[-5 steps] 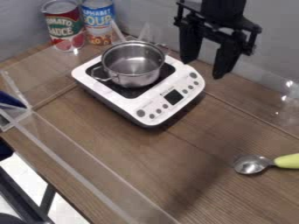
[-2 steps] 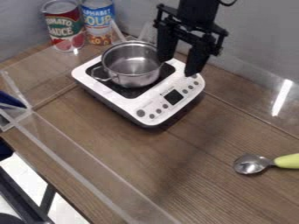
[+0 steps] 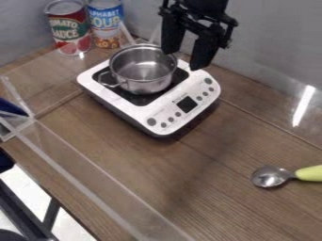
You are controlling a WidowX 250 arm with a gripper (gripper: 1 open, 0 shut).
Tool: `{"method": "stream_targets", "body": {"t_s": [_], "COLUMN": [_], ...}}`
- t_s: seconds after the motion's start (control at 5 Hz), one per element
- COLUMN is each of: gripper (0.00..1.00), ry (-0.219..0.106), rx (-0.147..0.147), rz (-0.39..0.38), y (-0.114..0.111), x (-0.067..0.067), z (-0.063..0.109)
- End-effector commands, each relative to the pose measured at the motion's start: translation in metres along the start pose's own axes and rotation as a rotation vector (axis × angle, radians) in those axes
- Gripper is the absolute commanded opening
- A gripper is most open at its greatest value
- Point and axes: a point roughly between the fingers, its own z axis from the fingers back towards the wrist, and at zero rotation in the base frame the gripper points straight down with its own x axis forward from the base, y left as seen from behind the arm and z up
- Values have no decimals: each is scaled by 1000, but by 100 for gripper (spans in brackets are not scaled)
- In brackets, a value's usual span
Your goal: Remove silver pot from the white and black stove top and place it on the table
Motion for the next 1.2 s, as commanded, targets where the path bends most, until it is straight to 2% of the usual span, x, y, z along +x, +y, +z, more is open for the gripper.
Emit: {"method": "stream_targets", "body": {"t_s": [0.0, 0.4, 1.0], "gripper": [100, 100, 100], "ry": [-38, -25, -3], "rx": [19, 38, 60], "rz": [57, 81, 159], "y": [5, 9, 12], "x": [5, 14, 11], "z": [6, 5, 6]}}
